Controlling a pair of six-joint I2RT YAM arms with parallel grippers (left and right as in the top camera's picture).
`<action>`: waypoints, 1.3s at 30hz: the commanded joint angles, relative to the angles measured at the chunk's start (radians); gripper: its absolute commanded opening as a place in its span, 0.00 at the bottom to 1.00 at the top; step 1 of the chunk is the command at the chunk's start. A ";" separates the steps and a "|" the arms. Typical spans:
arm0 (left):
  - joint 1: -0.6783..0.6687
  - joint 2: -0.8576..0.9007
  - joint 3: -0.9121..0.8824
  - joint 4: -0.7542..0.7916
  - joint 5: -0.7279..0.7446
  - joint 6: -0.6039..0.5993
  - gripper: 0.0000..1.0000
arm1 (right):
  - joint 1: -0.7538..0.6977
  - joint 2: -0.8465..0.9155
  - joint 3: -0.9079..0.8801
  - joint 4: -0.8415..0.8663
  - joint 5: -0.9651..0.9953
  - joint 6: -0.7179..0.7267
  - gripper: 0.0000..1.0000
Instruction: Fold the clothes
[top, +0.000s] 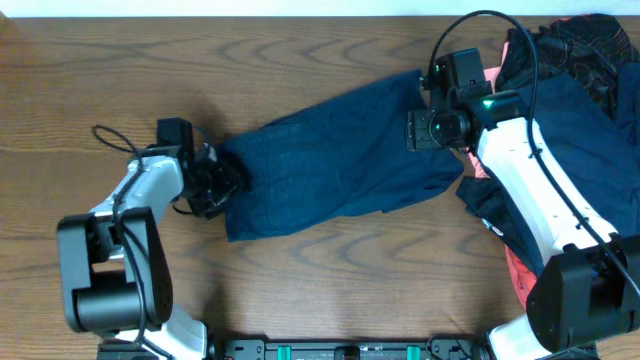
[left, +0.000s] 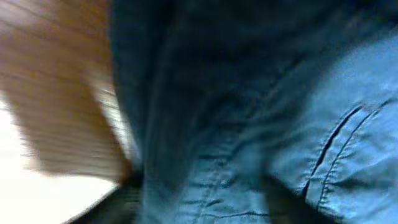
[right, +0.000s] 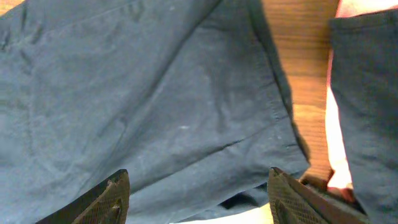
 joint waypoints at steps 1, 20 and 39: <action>-0.036 0.040 -0.023 0.000 0.003 0.070 0.19 | 0.030 0.026 0.002 0.002 -0.049 -0.031 0.66; 0.015 -0.251 0.360 -0.589 0.034 0.135 0.06 | 0.410 0.448 0.002 0.316 -0.508 -0.040 0.25; 0.007 -0.370 0.354 -0.591 0.076 0.125 0.06 | 0.248 0.223 0.101 0.068 -0.018 -0.066 0.45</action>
